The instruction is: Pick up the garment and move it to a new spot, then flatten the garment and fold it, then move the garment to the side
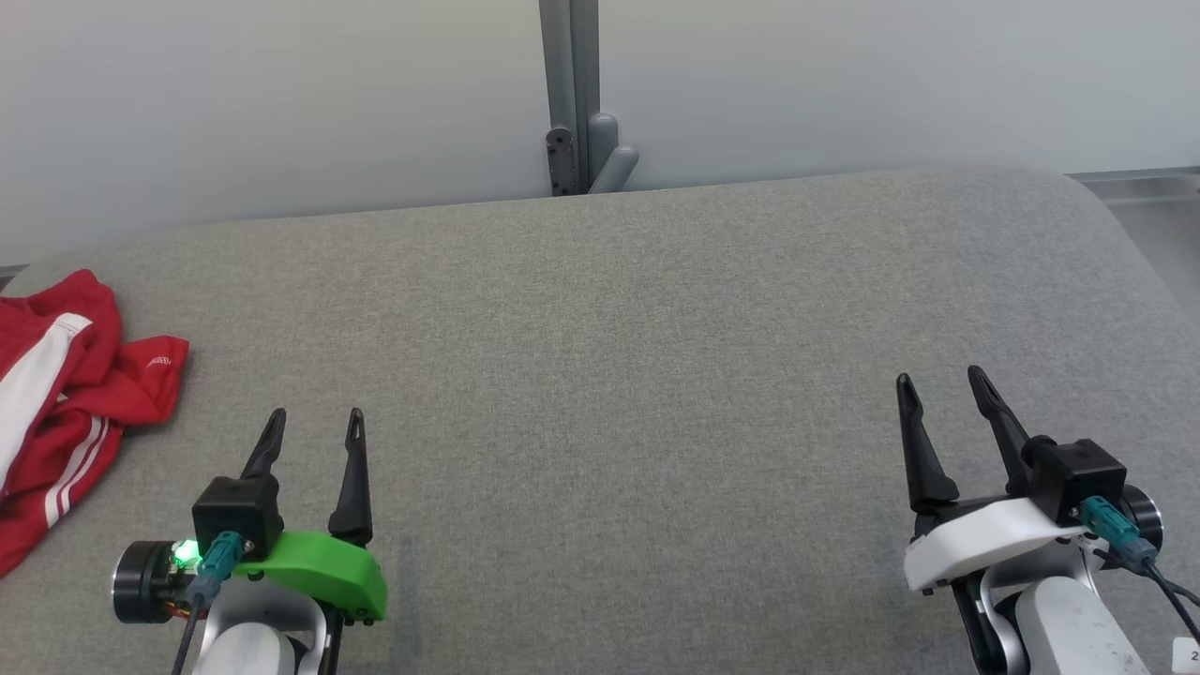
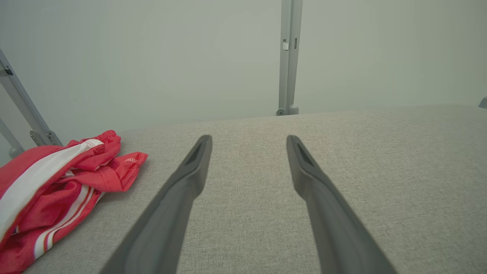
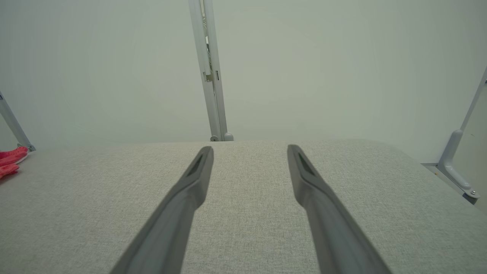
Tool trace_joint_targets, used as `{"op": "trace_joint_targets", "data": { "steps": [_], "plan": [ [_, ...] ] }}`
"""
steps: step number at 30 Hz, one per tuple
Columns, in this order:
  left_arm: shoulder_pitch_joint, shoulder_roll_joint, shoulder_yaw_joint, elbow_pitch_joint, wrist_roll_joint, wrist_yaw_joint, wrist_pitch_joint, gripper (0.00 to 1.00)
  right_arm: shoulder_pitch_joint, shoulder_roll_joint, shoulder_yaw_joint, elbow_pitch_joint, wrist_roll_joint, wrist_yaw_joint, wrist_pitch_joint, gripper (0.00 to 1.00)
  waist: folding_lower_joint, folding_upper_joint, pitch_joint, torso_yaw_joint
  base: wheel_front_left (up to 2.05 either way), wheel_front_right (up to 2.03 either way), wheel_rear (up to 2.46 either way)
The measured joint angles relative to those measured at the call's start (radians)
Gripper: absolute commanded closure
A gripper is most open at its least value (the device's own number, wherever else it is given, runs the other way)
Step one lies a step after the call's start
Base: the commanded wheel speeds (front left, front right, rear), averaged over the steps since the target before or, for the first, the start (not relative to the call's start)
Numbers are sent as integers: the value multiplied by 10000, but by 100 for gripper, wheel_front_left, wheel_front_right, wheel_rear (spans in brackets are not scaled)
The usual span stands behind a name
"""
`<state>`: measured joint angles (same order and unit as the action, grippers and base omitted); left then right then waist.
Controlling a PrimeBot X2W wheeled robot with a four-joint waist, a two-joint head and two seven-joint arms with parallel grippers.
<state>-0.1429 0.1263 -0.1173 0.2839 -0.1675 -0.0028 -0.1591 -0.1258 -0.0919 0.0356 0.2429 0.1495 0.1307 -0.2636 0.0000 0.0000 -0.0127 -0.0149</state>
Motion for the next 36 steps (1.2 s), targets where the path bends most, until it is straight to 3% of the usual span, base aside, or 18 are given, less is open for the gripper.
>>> {"op": "trace_joint_targets", "data": {
  "steps": [28,36],
  "plan": [
    [31,73,-176,4,-211,178,36,0,-1,36,-219,332,142,0,-10,0,0,0,-4,68,0,0,0],
    [-12,86,-73,-8,-382,339,-84,0,-9,-10,-192,242,132,0,-12,0,0,0,16,496,0,0,0]
  ]
}}
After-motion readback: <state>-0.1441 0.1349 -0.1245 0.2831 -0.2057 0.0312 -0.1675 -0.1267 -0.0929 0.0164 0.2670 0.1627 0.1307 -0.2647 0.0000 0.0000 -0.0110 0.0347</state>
